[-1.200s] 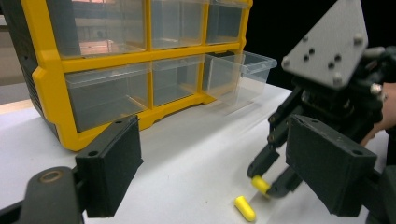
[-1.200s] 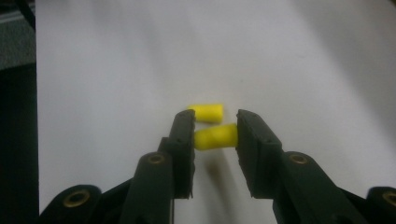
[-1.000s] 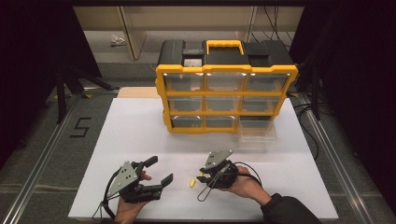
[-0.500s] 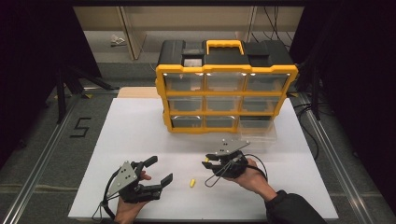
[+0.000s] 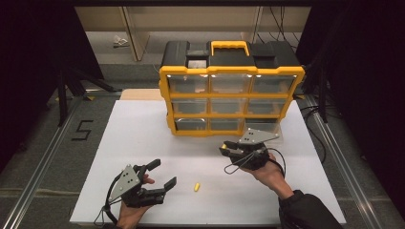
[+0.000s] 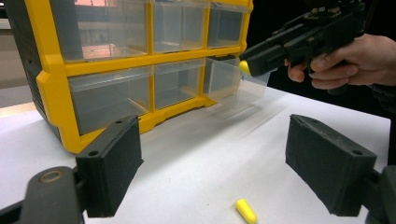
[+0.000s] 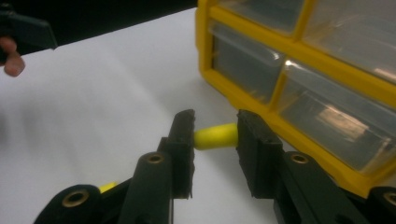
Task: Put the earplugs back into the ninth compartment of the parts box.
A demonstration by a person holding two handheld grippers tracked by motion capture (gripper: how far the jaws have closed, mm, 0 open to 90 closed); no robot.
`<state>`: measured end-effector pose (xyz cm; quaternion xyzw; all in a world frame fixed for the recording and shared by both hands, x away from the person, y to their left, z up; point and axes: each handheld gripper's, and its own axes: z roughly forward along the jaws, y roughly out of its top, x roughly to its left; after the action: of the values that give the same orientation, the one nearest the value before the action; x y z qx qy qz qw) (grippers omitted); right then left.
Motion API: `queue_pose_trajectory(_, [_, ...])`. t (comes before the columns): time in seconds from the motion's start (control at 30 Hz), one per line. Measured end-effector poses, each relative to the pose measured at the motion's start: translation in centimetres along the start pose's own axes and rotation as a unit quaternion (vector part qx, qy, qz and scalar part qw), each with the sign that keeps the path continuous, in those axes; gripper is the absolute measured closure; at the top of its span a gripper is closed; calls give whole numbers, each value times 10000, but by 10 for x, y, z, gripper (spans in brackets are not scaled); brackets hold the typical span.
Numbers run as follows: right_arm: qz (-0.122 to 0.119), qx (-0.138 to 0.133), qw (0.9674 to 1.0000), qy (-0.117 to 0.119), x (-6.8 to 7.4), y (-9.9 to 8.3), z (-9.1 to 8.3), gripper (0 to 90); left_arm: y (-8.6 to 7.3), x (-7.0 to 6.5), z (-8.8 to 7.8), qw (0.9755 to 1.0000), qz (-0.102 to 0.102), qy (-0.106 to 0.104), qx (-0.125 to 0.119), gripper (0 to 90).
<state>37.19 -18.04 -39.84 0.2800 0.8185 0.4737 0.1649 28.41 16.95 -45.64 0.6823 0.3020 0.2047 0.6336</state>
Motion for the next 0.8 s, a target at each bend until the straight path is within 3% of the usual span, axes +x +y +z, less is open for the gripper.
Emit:
queue_pose_trajectory(0.43, [484,-388,9970,-453,-35,1,-26,680,0,0,0,10000,-10,7,-10,181])
queue_pose_trajectory(0.8, [798,-430,9922,-854,-58,-6,-35,679,0,0,0,10000,-4,9,-20,181])
